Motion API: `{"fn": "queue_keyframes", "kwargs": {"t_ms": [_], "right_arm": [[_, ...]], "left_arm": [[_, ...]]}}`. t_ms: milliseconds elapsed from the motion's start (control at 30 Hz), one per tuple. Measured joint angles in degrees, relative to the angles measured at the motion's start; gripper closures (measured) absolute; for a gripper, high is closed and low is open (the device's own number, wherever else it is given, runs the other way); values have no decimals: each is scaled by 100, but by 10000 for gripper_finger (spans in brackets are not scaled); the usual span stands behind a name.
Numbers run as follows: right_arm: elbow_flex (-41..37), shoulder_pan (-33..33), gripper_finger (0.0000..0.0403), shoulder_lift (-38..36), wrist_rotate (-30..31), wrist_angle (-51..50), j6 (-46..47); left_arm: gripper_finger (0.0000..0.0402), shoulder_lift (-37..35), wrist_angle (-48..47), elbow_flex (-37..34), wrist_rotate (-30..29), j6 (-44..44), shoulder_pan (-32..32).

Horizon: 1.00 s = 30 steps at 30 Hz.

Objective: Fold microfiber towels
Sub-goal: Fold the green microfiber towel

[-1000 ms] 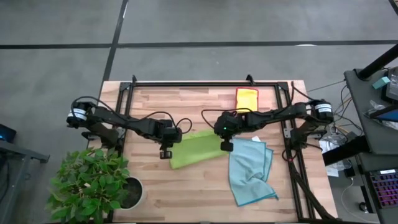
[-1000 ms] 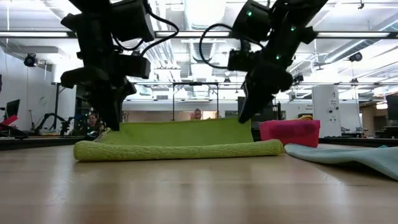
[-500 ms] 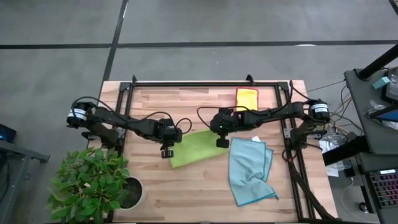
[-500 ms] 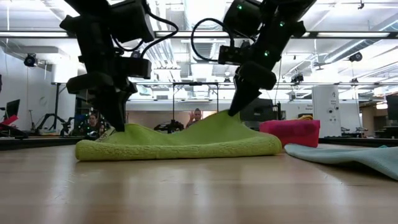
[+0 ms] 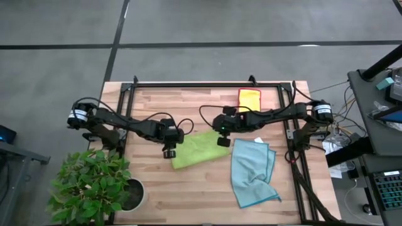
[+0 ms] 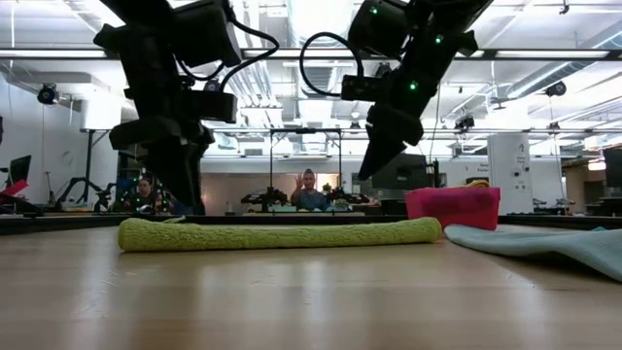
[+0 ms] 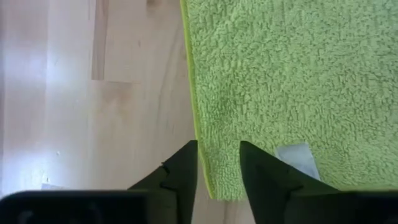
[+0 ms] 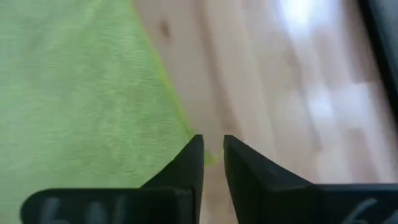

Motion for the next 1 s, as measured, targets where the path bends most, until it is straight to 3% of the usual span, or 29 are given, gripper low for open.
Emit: {"fn": "queue_keyframes", "kwargs": {"t_ms": [233, 367, 633, 1000], "right_arm": [[0, 2, 320, -124, 143, -4, -90], [0, 13, 316, -178, -267, -55, 201], [-37, 29, 312, -183, -1551, -245, 1943], [-347, 130, 229, -180, -1653, -299, 3126]], "left_arm": [[268, -2, -80, 39, 0, 85, 0], [266, -9, -77, 191, 38, 95, -7], [267, -3, 241, 316, 529, 61, -80], [267, 658, 1131, 94, 564, -71, -306]]}}
